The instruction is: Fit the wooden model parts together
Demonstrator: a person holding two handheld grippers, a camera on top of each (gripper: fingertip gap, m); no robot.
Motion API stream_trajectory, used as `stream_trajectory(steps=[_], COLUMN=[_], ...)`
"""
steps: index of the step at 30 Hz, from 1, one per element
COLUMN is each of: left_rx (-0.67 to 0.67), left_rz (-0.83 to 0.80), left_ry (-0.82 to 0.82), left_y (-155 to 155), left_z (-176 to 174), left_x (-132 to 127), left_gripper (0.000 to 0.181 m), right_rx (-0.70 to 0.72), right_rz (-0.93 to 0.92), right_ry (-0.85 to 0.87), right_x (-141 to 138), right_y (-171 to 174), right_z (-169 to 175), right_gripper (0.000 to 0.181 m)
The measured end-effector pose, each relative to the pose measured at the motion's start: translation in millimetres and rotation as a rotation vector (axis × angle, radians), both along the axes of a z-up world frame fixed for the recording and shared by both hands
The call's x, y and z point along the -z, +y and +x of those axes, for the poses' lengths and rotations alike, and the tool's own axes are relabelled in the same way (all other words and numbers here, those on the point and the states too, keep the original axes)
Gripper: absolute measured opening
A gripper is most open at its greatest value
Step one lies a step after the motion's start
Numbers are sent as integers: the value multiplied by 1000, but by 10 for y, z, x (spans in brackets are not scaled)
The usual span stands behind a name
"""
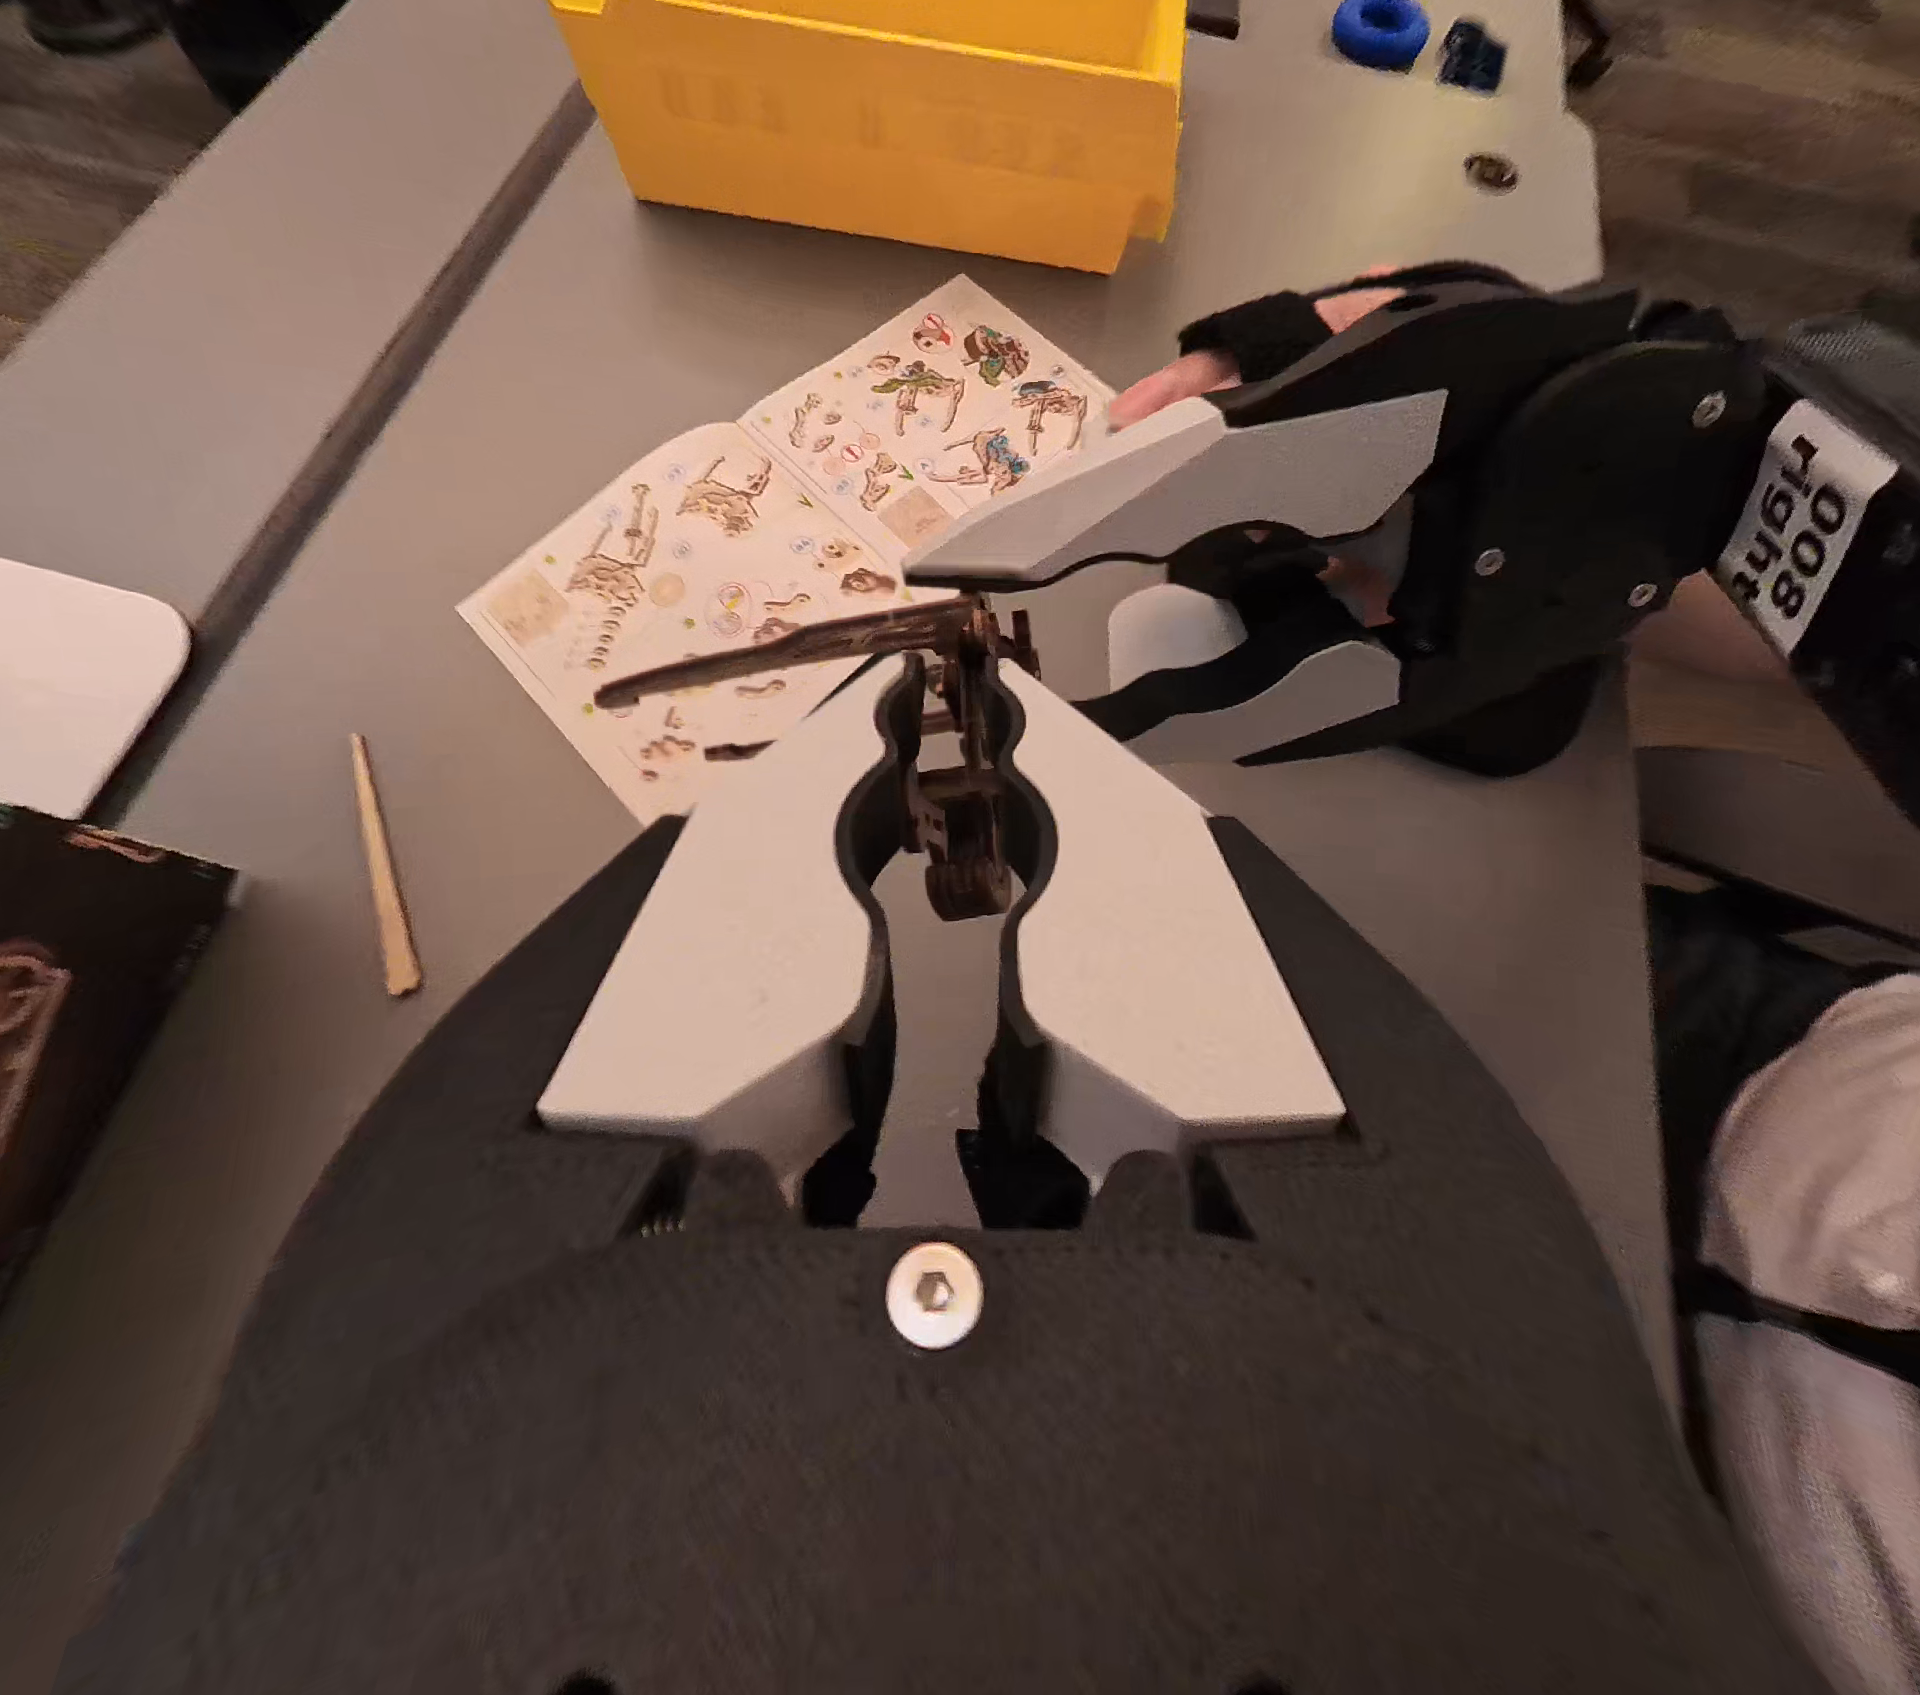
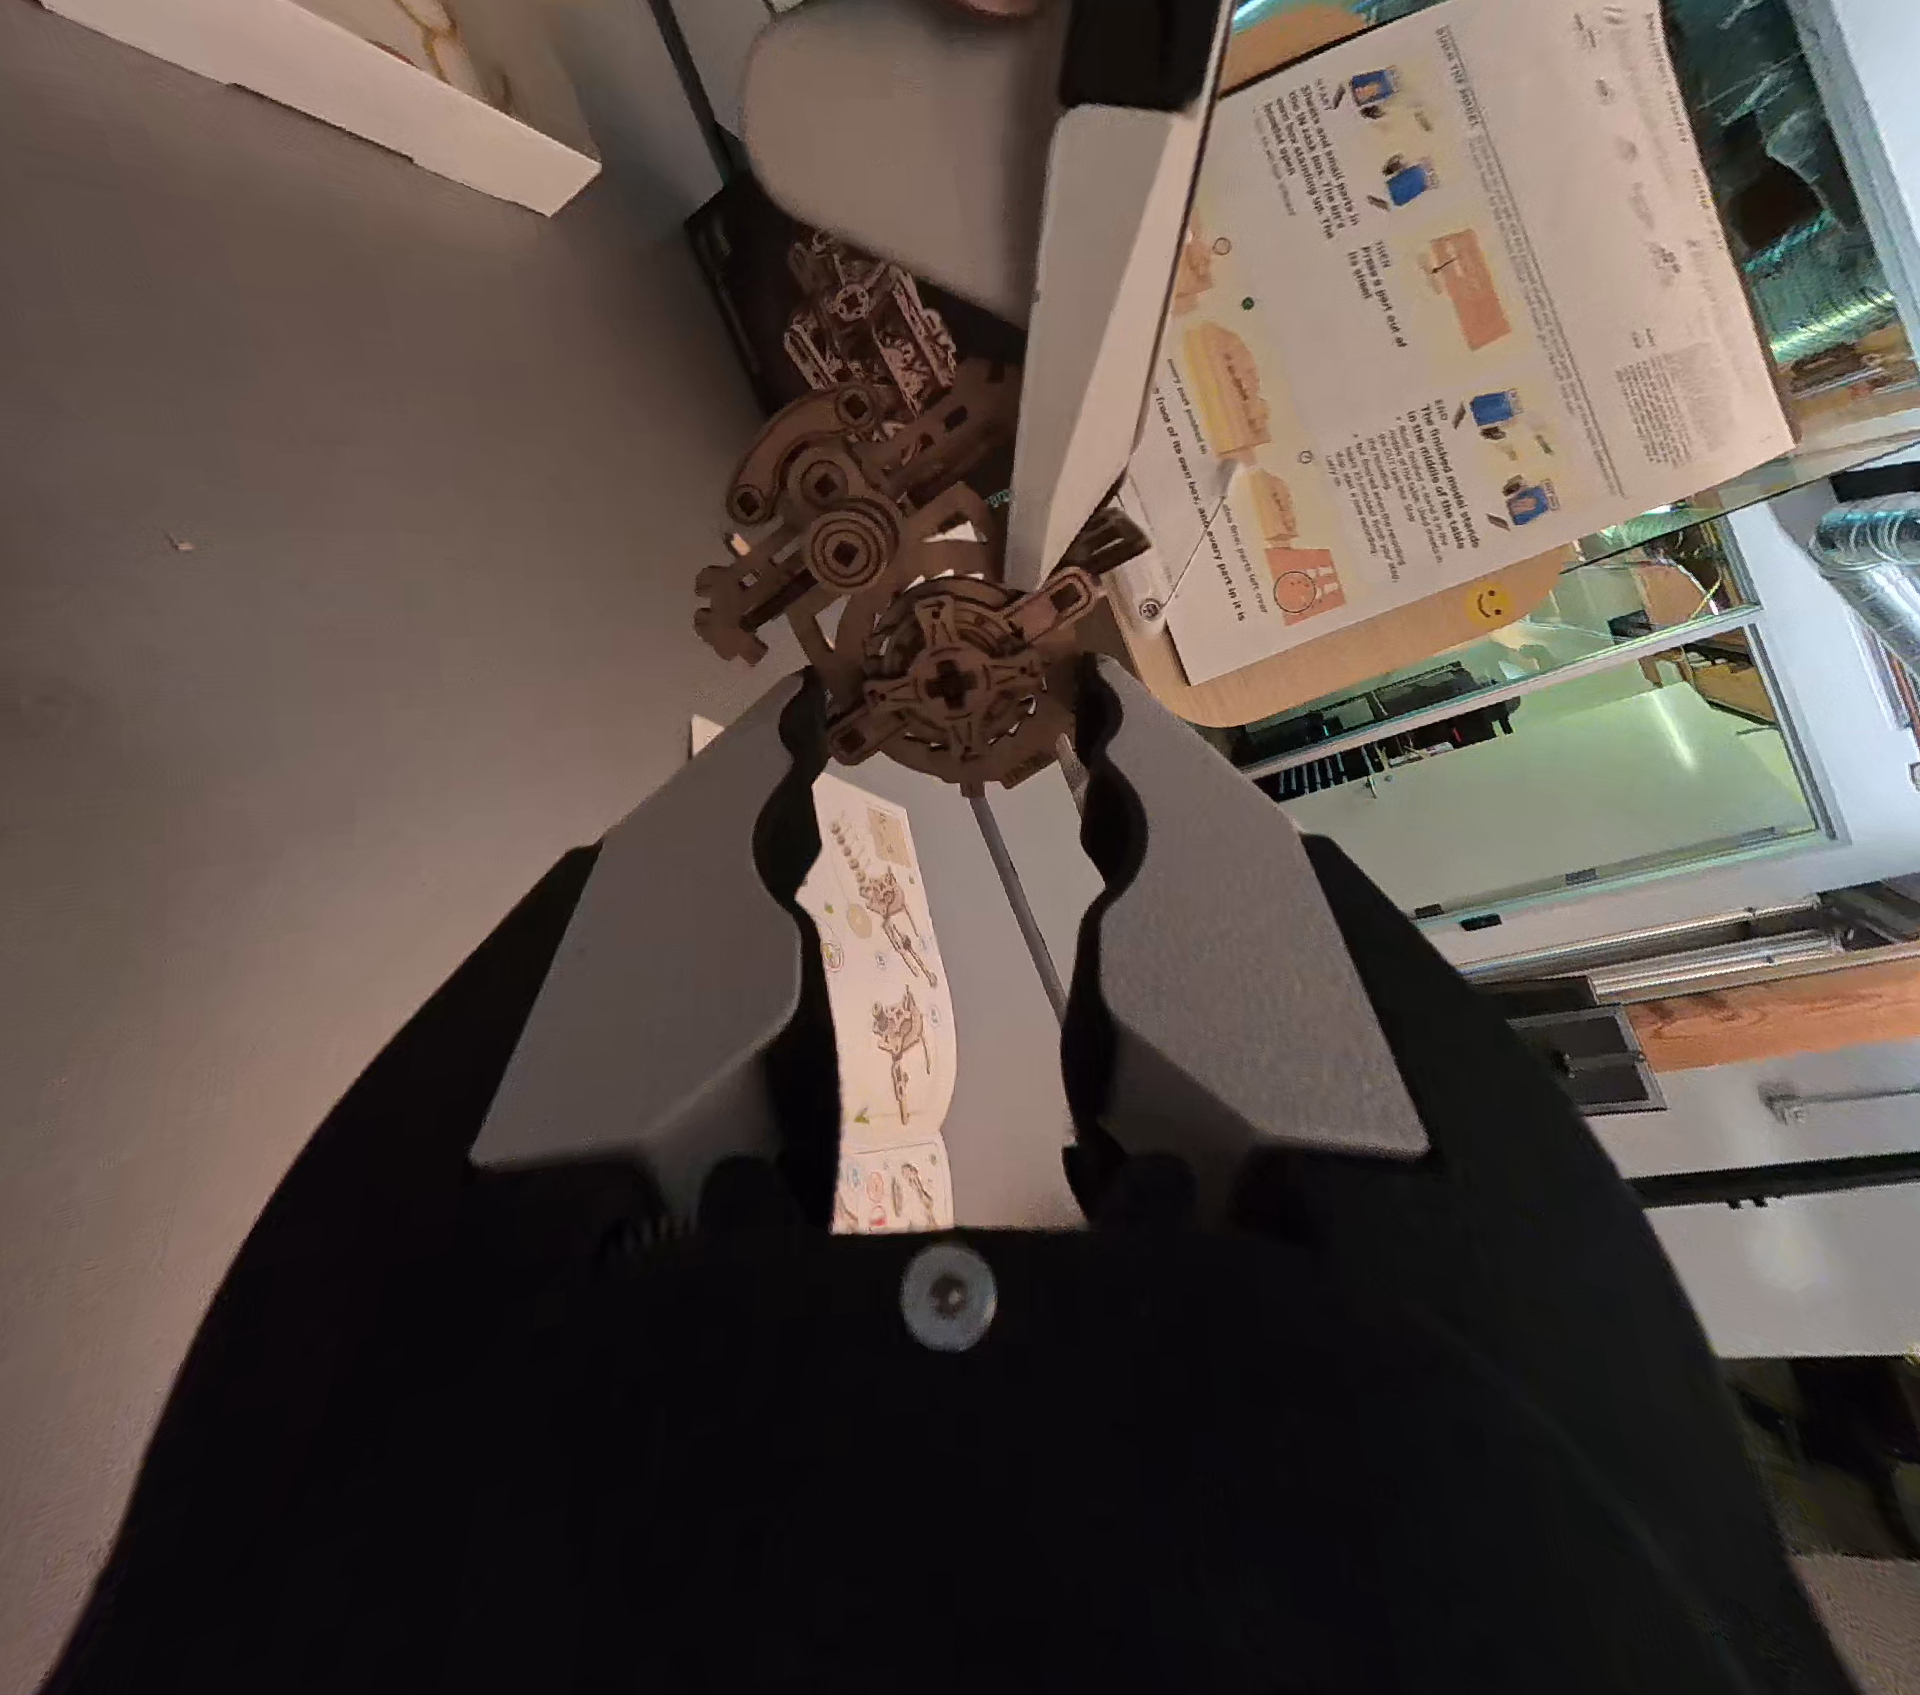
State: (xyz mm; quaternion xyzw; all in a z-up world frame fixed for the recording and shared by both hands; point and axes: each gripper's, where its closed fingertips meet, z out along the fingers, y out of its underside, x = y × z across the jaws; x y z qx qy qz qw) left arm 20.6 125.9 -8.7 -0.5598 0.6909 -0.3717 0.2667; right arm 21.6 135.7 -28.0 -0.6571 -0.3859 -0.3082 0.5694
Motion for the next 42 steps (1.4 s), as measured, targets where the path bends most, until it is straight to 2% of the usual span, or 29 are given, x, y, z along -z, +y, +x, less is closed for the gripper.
stream_trajectory(steps=[2,3,5,7,9,11,14,16,20,23,25,28,30,33,37,40,42], left_rx=[23,35,31,-5,-36,-64,-123,-152,-87,19,86,53,64,37,6,11,5], left_rz=[111,162,234,292,331,301,181,59,-263,-456,-439,-287,-288,-262,-162,-159,-152], left_ry=[47,83,162,227,250,198,7,-112,-189,-256,-281,-362,-453,-537,-546,-560,-568], left_y=[-11,-15,-4,64,140,170,238,290,263,162,71,100,50,69,88,53,57], left_z=[-61,-95,-162,-213,-249,-230,-160,-164,-200,-147,-104,44,101,124,146,154,161], left_x=[89,154,271,350,363,256,-121,-356,-516,-609,-597,-548,-635,-721,-697,-702,-699], left_gripper=[8,15,17,38,54,56,57,53,47,41,47,52,50,37,29,7,6], right_rx=[-35,-37,-41,-61,-48,-29,47,93,82,68,71,28,9,21,3,10,18], right_rz=[-36,-41,-61,-101,-108,-101,-7,77,203,229,262,259,249,261,263,266,276], right_ry=[-26,-57,-141,-225,-249,-209,-69,126,674,933,1033,1179,1251,1261,1237,1220,1219], right_x=[85,115,202,318,363,353,152,-71,-507,-650,-705,-729,-715,-693,-701,-695,-687], right_y=[-8,-6,0,-11,-9,-10,3,0,-50,-49,-51,-24,8,31,35,43,45], right_z=[-60,-65,-92,-118,-83,-31,142,277,442,521,571,528,498,517,451,419,425], right_gripper=[47,47,47,47,47,47,47,47,47,47,46,46,46,46,46,46,46])
